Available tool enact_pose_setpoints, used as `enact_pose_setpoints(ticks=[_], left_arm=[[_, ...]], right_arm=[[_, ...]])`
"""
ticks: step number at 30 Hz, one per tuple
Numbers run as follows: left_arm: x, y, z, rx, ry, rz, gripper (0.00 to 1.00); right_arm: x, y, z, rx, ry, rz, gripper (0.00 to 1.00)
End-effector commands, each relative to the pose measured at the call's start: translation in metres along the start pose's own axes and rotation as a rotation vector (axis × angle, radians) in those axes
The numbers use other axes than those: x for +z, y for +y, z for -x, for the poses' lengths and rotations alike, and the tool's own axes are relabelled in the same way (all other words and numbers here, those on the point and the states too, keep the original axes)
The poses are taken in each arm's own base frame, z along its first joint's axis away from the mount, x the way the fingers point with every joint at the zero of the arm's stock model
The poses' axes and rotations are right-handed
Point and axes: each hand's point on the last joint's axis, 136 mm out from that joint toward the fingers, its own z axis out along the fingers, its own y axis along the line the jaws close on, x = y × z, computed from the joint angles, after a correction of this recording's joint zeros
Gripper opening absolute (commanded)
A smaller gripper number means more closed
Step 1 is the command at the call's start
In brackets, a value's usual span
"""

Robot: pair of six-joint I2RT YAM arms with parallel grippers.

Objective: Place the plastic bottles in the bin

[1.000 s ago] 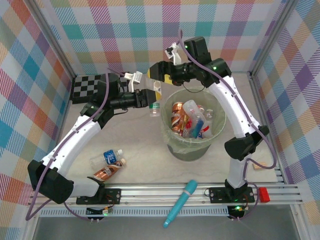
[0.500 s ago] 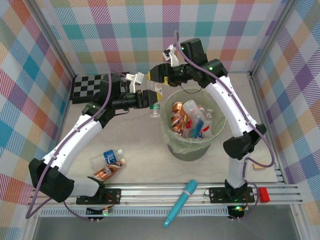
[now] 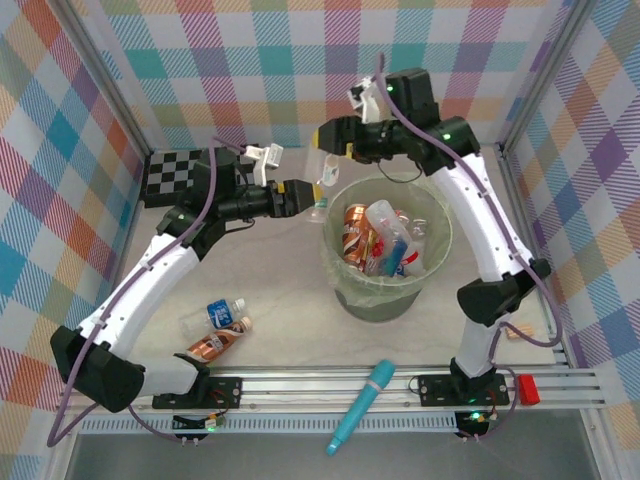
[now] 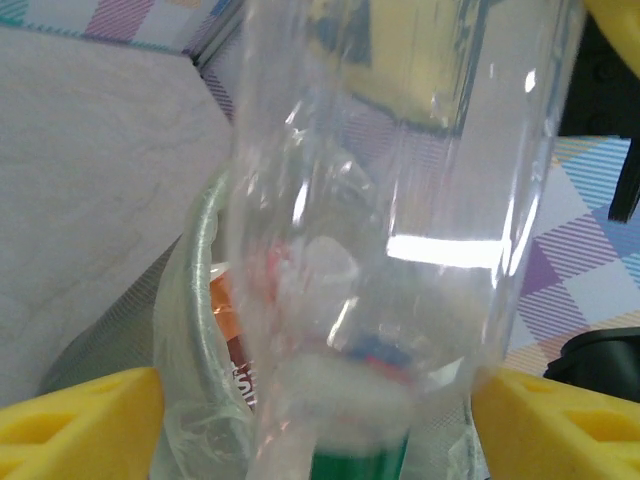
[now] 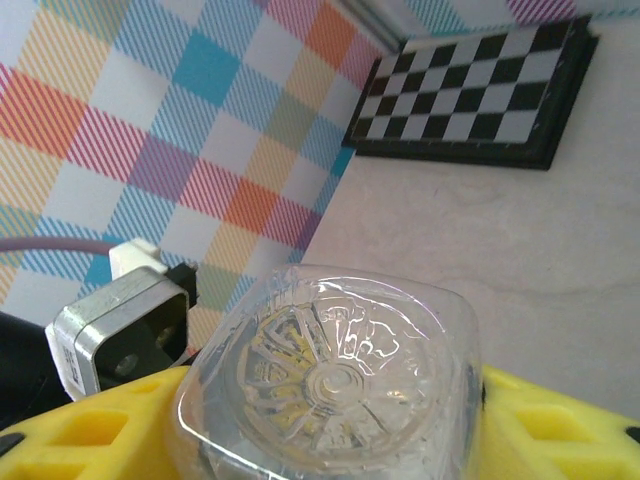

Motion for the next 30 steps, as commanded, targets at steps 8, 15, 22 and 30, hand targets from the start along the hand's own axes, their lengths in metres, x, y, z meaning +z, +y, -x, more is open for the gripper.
enact_pose_setpoints(ticks=[8, 15, 22, 30], left_arm=[[-0.003, -0.015, 0.006, 0.028, -0.020, -0.058, 0.87], [-0.003, -0.014, 0.006, 0.018, -0.020, -0.053, 0.87], [0.001, 0.001, 0.004, -0.003, -0.013, 0.010, 0.87], [-0.017, 0.033, -0.012, -0.045, 0.062, 0.203, 0.87]], right_arm=[[-0.092, 0.009, 0.011, -0.045, -0.174, -0.074, 0.49], [-0.149, -0.020, -0.019, -0.007, -0.206, -0.227, 0.49], [-0.166, -0.054, -0.060, 0.034, -0.103, -0.397, 0.49], [-0.168, -0.092, -0.090, 0.039, 0.044, -0.560, 0.49]])
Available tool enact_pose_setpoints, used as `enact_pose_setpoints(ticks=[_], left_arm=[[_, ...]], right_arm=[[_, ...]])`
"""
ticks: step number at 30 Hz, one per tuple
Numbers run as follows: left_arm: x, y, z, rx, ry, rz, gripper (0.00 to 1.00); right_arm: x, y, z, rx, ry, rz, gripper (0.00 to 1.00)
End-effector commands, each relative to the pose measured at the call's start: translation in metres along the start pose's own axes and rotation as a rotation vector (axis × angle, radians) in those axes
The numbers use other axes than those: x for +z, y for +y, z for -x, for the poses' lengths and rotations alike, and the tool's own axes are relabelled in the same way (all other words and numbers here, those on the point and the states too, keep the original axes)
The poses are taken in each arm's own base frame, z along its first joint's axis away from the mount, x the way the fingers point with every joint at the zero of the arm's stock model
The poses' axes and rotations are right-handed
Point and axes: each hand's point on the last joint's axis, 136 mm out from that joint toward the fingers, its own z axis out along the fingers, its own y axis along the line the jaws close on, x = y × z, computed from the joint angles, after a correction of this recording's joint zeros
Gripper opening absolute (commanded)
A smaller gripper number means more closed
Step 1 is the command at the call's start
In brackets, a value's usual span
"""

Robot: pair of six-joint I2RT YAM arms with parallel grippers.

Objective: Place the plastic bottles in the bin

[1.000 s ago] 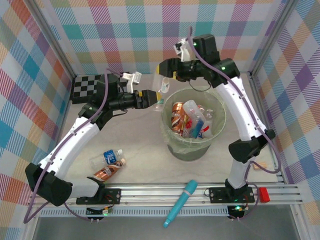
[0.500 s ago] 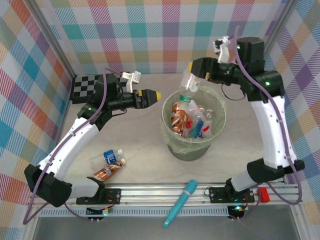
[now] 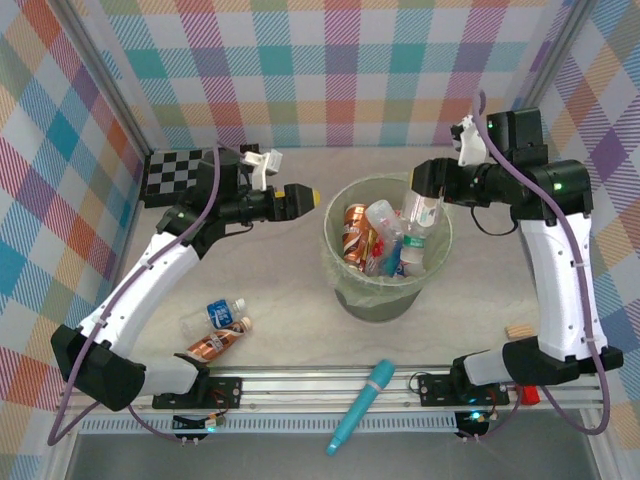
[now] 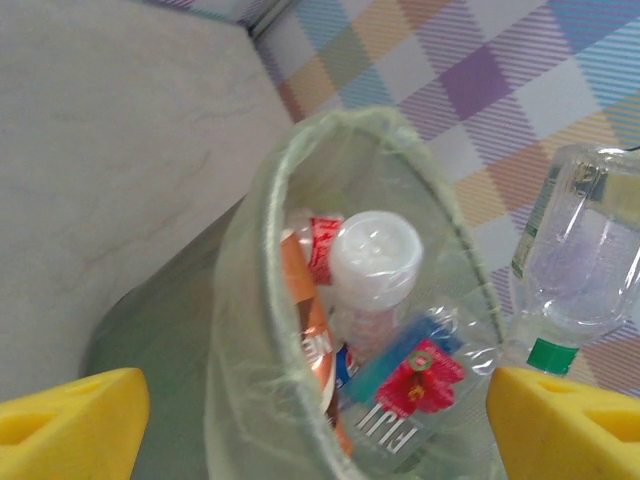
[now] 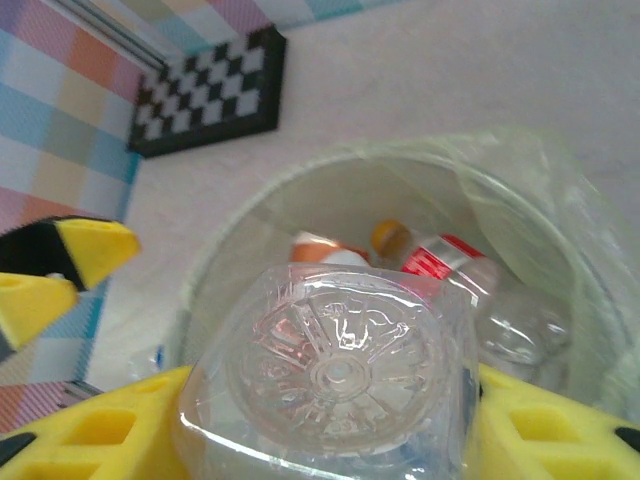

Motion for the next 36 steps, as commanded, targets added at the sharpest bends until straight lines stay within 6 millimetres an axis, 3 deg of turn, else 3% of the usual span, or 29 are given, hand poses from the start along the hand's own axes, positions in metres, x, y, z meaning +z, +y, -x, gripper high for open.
enact_pose_setpoints(ticks=[1, 6, 9, 16, 19, 23, 27, 32, 36], left_arm=[[-0.018, 0.014, -0.002, -0.007, 0.025, 0.113, 0.87], [-0.044, 0.069, -0.027, -0.138, 0.109, 0.364, 0.87], [-0.060, 0.092, -0.044, -0.172, 0.159, 0.493, 0.87], [-0.080, 0.120, -0.072, -0.200, 0.248, 0.668, 0.87], [-0.078, 0.123, -0.075, -0.210, 0.257, 0.674, 0.87], [-0.078, 0.130, -0.083, -0.228, 0.286, 0.698, 0.87], [-0.091, 0.143, -0.100, -0.264, 0.358, 0.794, 0.87], [-0.111, 0.153, -0.125, -0.307, 0.435, 0.897, 0.86], [-0.121, 0.154, -0.137, -0.347, 0.425, 0.918, 0.83]], right_arm=[[0.009, -0.019, -0.018, -0.030, 0.096, -0.080, 0.49], [0.038, -0.033, -0.034, -0.025, 0.194, -0.092, 0.50], [0.054, -0.040, -0.038, -0.032, 0.232, -0.100, 0.50], [0.085, -0.048, -0.036, -0.056, 0.272, -0.105, 0.53], [0.090, -0.045, -0.033, -0.090, 0.281, -0.102, 0.67], [0.073, -0.032, -0.022, -0.140, 0.262, -0.104, 0.81], [0.044, -0.034, -0.015, -0.163, 0.251, -0.180, 0.84], [0.022, -0.032, -0.026, -0.168, 0.271, -0.218, 0.75], [0.011, -0.031, -0.042, -0.131, 0.296, -0.211, 0.60]])
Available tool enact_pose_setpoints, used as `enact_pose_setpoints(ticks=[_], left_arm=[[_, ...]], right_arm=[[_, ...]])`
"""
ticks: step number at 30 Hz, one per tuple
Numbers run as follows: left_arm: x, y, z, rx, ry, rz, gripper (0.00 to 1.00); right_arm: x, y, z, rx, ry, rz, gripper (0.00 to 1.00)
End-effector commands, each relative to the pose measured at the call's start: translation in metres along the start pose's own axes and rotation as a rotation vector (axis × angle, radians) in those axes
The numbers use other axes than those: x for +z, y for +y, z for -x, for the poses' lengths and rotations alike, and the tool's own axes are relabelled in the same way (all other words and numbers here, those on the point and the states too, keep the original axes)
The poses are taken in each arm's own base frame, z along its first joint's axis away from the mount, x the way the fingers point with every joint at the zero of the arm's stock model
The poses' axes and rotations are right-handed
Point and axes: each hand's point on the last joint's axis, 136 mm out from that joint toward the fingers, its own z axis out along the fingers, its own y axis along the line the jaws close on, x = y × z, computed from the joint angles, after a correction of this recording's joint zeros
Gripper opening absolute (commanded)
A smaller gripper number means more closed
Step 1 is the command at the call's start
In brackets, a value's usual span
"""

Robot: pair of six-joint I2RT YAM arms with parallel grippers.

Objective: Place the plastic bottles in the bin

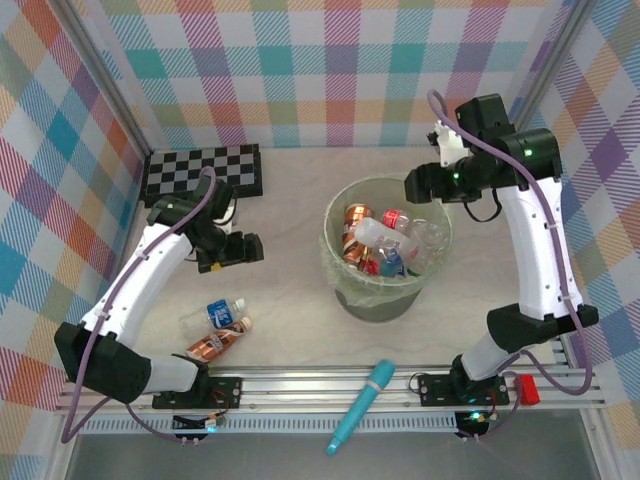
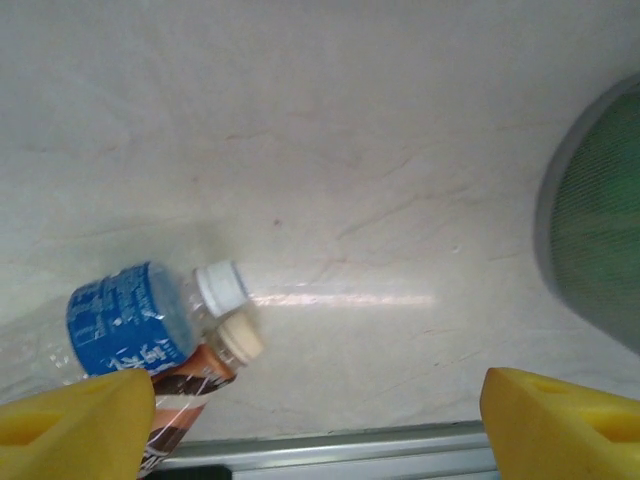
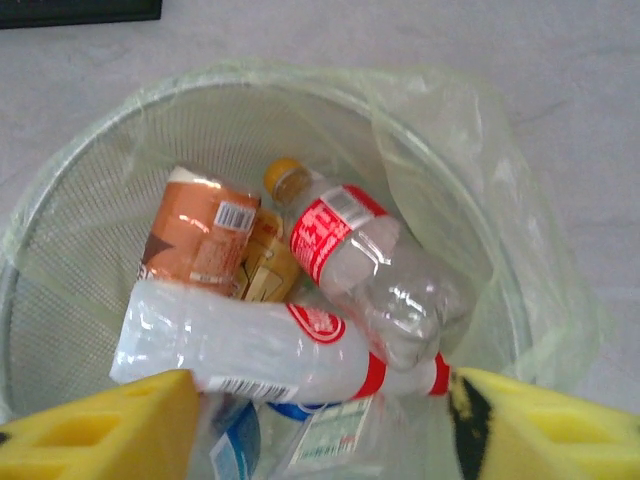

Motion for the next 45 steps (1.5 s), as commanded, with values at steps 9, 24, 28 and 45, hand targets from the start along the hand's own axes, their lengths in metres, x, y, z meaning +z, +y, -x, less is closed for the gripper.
enact_pose_setpoints(ticks=[9, 24, 28, 45], left_arm=[[0.005, 0.030, -0.041, -0.131, 0.058, 0.047, 0.77], [0.029, 0.062, -0.075, -0.254, 0.124, 0.110, 0.79], [0.036, 0.068, -0.078, -0.377, 0.081, 0.109, 0.87], [0.051, 0.097, -0.086, -0.662, -0.008, 0.195, 1.00]], right_arm=[[0.026, 0.004, -0.082, 0.145, 0.198, 0.065, 0.49], [0.020, 0.025, -0.050, 0.114, 0.066, 0.177, 0.55], [0.002, 0.036, -0.025, 0.078, -0.015, 0.220, 0.62], [0.011, 0.035, -0.015, 0.038, -0.013, 0.231, 0.69]])
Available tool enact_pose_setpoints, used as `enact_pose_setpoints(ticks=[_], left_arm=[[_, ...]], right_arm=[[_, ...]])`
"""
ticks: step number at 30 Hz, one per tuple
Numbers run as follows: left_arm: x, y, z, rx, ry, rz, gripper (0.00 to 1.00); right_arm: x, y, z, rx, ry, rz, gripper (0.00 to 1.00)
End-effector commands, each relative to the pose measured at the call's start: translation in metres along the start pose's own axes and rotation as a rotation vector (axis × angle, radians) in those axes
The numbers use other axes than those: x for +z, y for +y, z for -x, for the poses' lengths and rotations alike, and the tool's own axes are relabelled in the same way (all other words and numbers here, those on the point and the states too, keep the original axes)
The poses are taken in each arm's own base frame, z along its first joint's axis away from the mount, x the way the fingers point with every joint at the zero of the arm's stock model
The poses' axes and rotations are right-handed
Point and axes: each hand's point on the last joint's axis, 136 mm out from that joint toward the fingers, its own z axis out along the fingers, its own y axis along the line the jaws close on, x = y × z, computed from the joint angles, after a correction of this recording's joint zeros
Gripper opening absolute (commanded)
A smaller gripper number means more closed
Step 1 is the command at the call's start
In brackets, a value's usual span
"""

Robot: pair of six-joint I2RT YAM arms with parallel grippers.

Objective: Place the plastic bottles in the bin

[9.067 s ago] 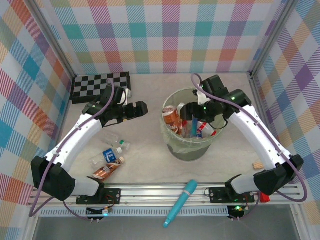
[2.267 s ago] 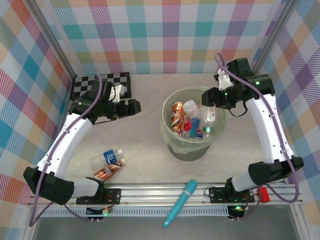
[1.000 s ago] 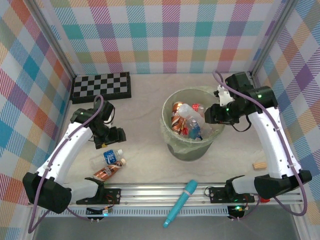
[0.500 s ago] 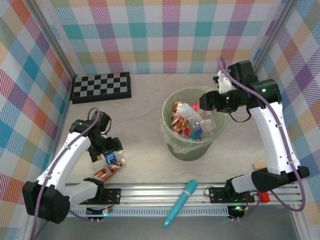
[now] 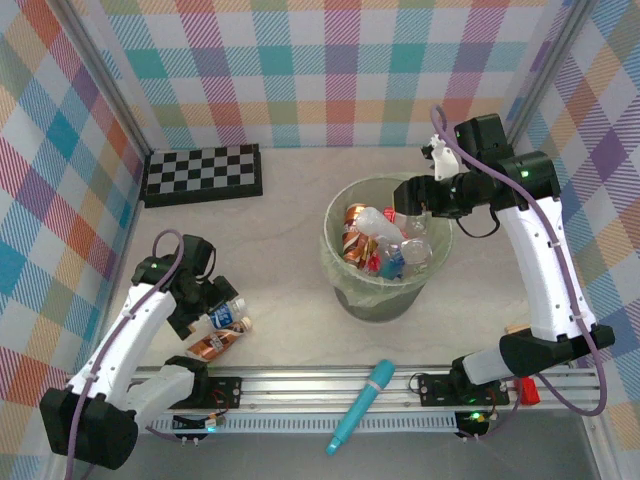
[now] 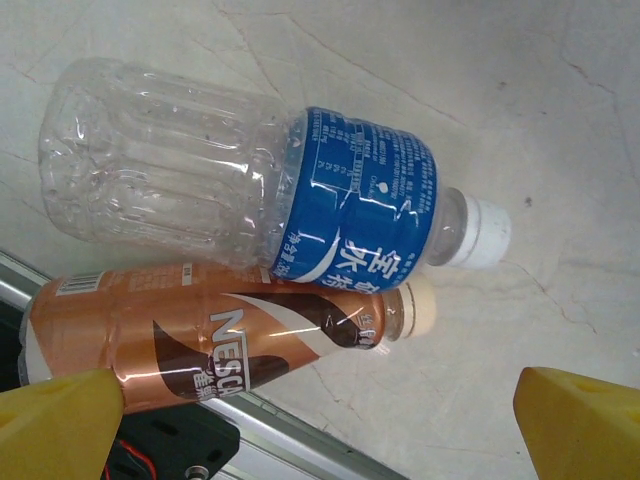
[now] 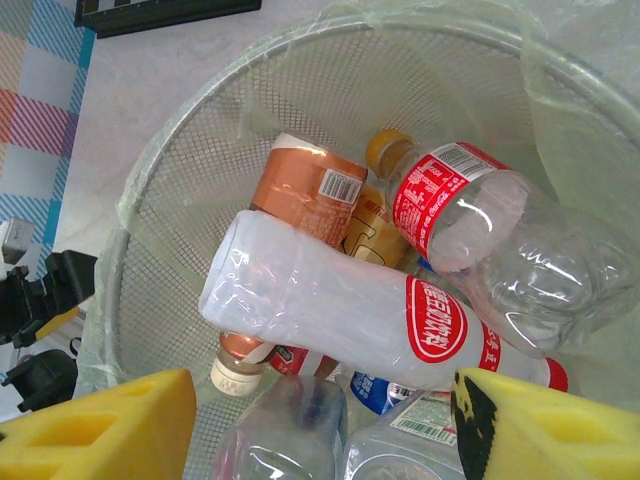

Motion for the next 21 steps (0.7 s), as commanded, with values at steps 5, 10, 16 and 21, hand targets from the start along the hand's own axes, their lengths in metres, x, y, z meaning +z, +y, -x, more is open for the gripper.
enact_pose_setpoints(ticks=[5, 10, 16, 21], left_arm=[[0.026, 0.004, 0.009, -0.124, -0.014, 0.024, 1.00], [0.043, -0.004, 0.011, -0.178, -0.012, -0.007, 1.00], [0.062, -0.027, 0.025, -0.176, -0.012, -0.045, 1.00], [0.075, -0.054, 0.044, -0.148, -0.026, -0.080, 1.00]], right_arm=[[-0.002, -0.001, 0.000, -0.029, 0.006, 0.010, 0.68], [-0.004, -0.003, -0.003, -0.029, 0.011, 0.002, 0.68], [-0.005, -0.004, -0.004, -0.024, 0.014, 0.000, 0.68], [-0.007, -0.004, -0.007, -0.022, 0.016, -0.005, 0.68]])
